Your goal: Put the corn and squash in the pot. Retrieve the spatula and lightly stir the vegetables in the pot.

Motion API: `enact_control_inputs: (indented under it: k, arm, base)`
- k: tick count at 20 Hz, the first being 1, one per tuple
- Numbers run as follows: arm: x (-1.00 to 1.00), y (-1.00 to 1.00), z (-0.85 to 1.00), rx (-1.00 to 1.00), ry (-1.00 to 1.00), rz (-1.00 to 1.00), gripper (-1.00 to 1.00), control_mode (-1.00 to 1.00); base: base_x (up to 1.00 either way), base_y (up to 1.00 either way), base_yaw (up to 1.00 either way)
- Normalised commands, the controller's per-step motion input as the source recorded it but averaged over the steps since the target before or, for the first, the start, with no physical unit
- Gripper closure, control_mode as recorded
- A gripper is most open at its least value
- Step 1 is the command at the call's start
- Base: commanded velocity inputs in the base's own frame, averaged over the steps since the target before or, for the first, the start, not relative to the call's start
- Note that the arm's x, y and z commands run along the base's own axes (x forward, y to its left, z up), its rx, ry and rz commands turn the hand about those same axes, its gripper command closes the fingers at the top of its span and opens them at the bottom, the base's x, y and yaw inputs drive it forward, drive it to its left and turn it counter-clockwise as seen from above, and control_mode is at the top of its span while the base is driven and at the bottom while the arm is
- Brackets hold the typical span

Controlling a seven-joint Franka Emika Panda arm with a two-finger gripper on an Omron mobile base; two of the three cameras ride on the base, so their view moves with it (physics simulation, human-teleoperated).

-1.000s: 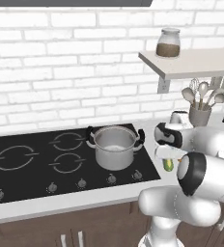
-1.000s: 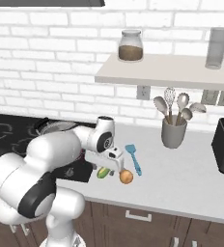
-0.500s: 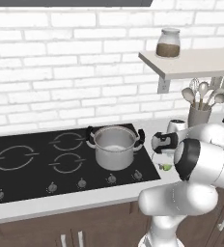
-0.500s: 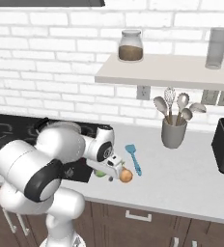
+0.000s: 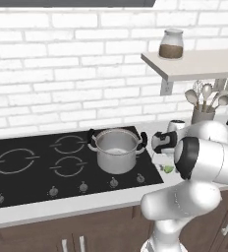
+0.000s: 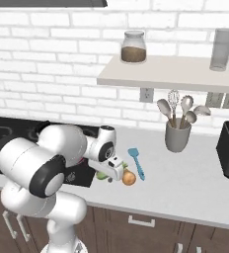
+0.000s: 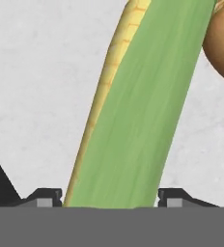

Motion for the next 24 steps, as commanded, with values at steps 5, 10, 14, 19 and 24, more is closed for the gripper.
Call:
enact_control_inputs:
  k: [5,10,14,19,24]
  arm:
    - [-0.22,0.00,0.00,0.00,-0.01,0.00,1.00,-1.00]
    - [-0.31,0.01,0.24,0.00,0.00,0.05,1.00,-1.00]
    - [-0.81,0.03,0.87,-0.08,-0.03,0.17,1.00,-1.00]
    - [-0.69,0.24,1.00,-0.12,-0.07,0.13,1.00,-1.00]
    - [-0.21,0.66,1.00,-0.01,0.07,0.21,1.00,-1.00]
  base:
    - [0.00,0.00,0.00]
    - [0.00,0.00,0.00]
    - [0.00,0.00,0.00]
    - [0.00,0.00,0.00]
    - [0.00,0.00,0.00]
